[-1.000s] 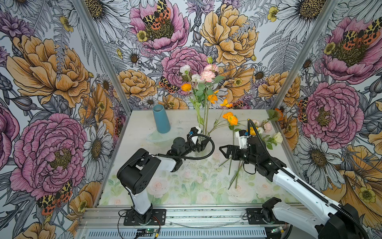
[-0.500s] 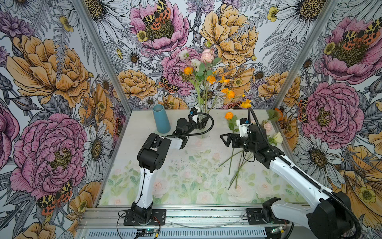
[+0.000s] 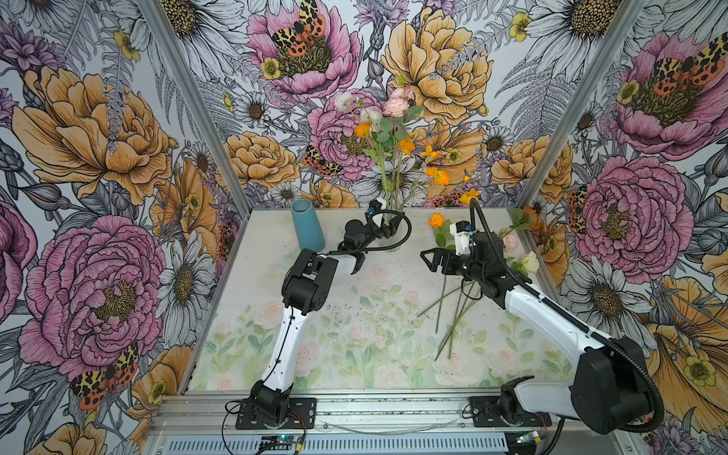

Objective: Arrange flowers in a vase
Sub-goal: Place the vase at the top-center of the table.

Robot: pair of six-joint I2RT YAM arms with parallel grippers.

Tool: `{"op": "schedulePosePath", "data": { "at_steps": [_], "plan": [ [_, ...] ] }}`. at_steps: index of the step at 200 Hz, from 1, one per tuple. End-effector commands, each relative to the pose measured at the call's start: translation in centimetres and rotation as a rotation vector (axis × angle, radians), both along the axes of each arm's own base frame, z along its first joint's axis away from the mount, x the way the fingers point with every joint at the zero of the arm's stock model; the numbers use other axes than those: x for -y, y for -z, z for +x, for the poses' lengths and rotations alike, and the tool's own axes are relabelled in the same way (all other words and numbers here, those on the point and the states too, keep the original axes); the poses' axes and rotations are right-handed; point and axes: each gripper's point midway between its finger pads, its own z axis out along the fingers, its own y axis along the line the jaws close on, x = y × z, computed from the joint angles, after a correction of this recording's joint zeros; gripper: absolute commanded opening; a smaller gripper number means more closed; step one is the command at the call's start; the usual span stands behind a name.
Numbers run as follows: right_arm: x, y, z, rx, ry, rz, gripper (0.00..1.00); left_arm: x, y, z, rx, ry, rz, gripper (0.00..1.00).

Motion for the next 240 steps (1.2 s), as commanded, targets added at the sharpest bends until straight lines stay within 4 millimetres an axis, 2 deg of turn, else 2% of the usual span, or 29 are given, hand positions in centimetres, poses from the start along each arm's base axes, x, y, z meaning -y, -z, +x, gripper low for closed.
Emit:
{"op": "schedulePosePath", "data": {
  "at_steps": [1,30,50,75,137,180,203,228,240],
  "plan": [
    [-0.5,-2.2,1.4,0.069,-0.019,0.055,0.99,-1.2,-7.2,-0.6,0.246,-0.015,-0.071,0.35],
    [-0.5,-1.5,2.0,0.056,-0.024,0.067,0.99,-2.0,-6.4,0.4,0.247,-0.046,-0.089,0.36],
    [-0.2,-1.0,2.1,0.050,-0.023,0.063,0.99,-2.7,-6.8,0.9,0.260,-0.061,-0.112,0.36],
    [0.2,-1.0,2.5,0.050,-0.017,0.072,0.99,-2.7,-7.0,1.3,0.265,-0.062,-0.119,0.36],
    [0.4,-1.3,2.6,0.050,-0.005,0.088,0.99,-2.9,-5.2,1.9,0.219,-0.078,-0.144,0.38],
    [0.5,-1.2,2.5,0.049,0.001,0.087,0.99,-3.1,-4.5,2.0,0.207,-0.083,-0.143,0.45],
    [0.5,-1.0,2.5,0.046,0.000,0.087,0.99,-3.3,-4.3,2.0,0.208,-0.090,-0.147,0.52],
    [0.5,-0.7,2.6,0.042,0.000,0.086,0.99,-3.4,-3.8,1.9,0.218,-0.113,-0.150,0.73],
    [0.4,-0.6,2.7,0.041,0.001,0.090,0.99,-3.3,-3.5,1.7,0.228,-0.122,-0.139,0.80]
  ]
}}
